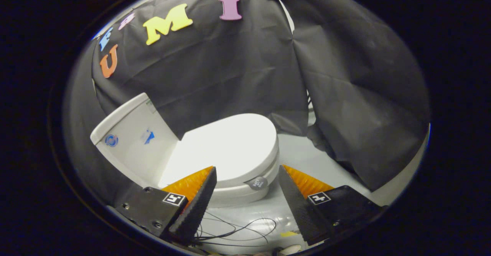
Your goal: Open the toilet lid.
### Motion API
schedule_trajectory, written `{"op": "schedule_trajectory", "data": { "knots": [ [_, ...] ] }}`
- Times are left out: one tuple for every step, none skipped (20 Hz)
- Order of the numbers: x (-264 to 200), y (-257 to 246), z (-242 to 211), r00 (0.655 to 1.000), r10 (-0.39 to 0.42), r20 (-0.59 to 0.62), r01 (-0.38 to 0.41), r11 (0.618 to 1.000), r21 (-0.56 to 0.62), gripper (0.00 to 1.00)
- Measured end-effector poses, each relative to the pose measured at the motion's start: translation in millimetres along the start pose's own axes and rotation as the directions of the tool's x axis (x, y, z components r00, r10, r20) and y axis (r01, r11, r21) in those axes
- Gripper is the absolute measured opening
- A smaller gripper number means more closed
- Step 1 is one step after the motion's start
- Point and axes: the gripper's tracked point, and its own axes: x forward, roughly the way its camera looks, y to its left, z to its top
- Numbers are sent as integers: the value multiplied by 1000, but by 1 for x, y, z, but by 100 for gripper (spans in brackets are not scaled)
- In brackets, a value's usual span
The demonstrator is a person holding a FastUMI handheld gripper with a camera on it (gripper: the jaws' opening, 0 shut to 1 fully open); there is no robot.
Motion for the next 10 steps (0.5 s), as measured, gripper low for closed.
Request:
{"op": "schedule_trajectory", "data": {
  "knots": [
    [9,-5,-5,1000,-3,-23,3,1000,5,100],
    [19,-8,-11,999,-7,-50,7,1000,13,100],
    [29,-10,-20,997,-3,-79,5,1000,25,100],
    [37,-11,-27,994,4,-106,1,999,47,100],
    [45,-15,-34,991,10,-132,0,997,75,100],
    [51,-21,-41,986,3,-164,15,994,105,100],
    [59,-25,-47,983,8,-184,18,990,139,100],
    [66,-25,-50,982,20,-190,12,985,170,100],
    [73,-26,-52,980,36,-196,4,980,199,100],
    [80,-27,-55,978,48,-204,0,974,226,99]
  ]
}}
